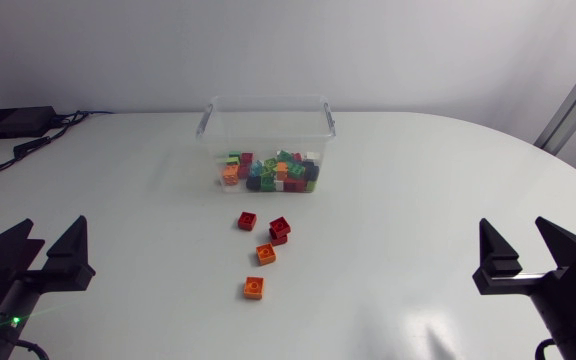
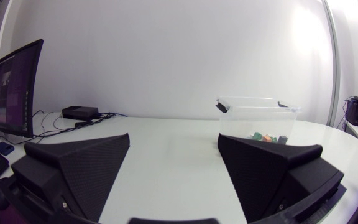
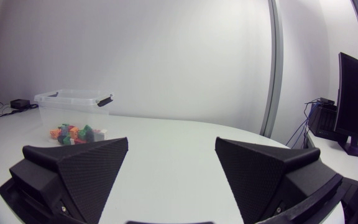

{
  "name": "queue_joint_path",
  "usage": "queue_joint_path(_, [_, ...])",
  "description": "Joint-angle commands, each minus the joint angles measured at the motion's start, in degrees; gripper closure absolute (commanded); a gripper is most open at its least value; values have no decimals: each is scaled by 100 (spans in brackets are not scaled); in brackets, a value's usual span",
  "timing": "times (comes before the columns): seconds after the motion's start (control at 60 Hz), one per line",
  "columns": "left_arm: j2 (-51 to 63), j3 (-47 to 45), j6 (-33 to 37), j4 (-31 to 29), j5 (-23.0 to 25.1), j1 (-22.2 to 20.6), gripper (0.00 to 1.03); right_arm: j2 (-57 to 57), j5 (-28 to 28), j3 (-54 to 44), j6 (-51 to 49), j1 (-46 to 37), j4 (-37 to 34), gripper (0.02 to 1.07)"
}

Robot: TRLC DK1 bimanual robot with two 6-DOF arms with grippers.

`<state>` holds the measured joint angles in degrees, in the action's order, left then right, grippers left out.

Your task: Place the duplo bricks in the container

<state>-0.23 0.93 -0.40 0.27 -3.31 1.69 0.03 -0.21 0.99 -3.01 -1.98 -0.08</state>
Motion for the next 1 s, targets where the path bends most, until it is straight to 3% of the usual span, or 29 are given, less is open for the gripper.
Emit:
queue_joint_path(0.0, [-56, -93, -21, 8, 24, -38, 5, -38, -23, -99, 2, 127, -36, 6])
queue_joint_path(0.233, [-65, -93, -21, 122, 24, -29, 5, -47, 3, -82, -25, 374, 25, 6])
queue_joint_path(0.433, [234, 742, 120, 69, 103, -125, 7, 146, 3, 507, -77, 365, 43, 6])
queue_joint_path(0.717, [3073, 2227, 120, 69, 120, -609, 8, 2677, 65, 1861, -33, 611, 280, 6])
queue_joint_path(0.867, [4927, 3124, 190, -388, 147, -873, 11, 4040, 504, 2528, -33, 1086, 96, 6])
queue_joint_path(0.983, [6017, 3809, 374, -1223, 243, -987, 11, 4725, 724, 2889, -25, 1463, -98, 6])
